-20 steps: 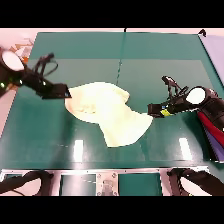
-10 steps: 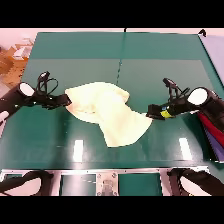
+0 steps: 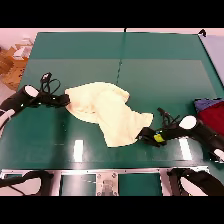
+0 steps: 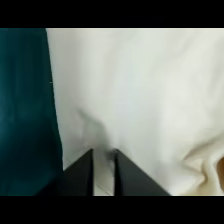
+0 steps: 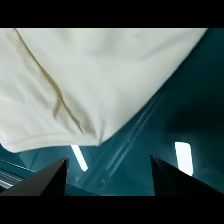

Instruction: Fold the shirts.

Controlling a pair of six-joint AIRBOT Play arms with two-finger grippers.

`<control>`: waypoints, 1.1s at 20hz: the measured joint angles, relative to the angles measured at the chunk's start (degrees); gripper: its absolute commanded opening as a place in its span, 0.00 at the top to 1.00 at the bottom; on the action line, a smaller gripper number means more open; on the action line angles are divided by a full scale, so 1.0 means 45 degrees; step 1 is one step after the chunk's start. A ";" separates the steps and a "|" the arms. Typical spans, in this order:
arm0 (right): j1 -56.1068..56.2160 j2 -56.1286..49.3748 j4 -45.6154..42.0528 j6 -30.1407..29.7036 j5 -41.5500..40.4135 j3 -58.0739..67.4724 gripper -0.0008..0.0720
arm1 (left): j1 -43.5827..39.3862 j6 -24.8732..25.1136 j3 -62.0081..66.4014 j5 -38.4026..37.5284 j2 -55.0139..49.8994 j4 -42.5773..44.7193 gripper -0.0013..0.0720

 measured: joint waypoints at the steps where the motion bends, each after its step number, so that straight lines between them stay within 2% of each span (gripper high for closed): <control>1: 0.0262 -0.0160 0.0452 -0.0005 -0.0670 -0.0189 0.20 | 0.0005 0.0126 0.0024 -0.0034 -0.0015 -0.0097 0.96; 2: 0.0520 -0.0393 0.1030 -0.0058 -0.1292 -0.0296 0.26 | 0.0005 0.0228 0.0058 -0.0112 -0.0029 -0.0160 0.96; 3: 0.0753 -0.0685 0.1501 -0.0194 -0.1851 -0.0321 0.47 | 0.0010 0.0345 0.0117 -0.0262 -0.0039 -0.0194 0.96; 4: 0.0889 -0.1069 0.1851 -0.0384 -0.2404 -0.0287 0.82 | 0.0010 0.0457 0.0209 -0.0447 -0.0039 -0.0204 0.96; 5: 0.0986 -0.1491 0.2098 -0.0636 -0.2919 -0.0155 0.97 | 0.0010 0.0529 0.0325 -0.0690 -0.0039 -0.0170 0.96; 9: 0.0248 -0.2725 0.2463 -0.2166 -0.3745 0.1229 0.97 | 0.0010 0.0515 0.1132 -0.2341 -0.0034 0.1292 0.96; 11: -0.0991 -0.2958 0.2225 -0.2657 -0.3342 0.2433 0.97 | 0.0005 0.0165 0.1515 -0.3458 -0.0034 0.2696 0.96; 16: -0.4488 -0.3225 0.1243 -0.3254 -0.1783 0.6154 0.97 | 0.0010 -0.0321 0.1909 -0.5187 0.0112 0.5100 0.96; 22: -0.5858 -0.4172 0.0486 -0.3458 -0.1151 0.9491 0.97 | 0.0010 -0.0554 0.1987 -0.6319 0.0466 0.5994 0.96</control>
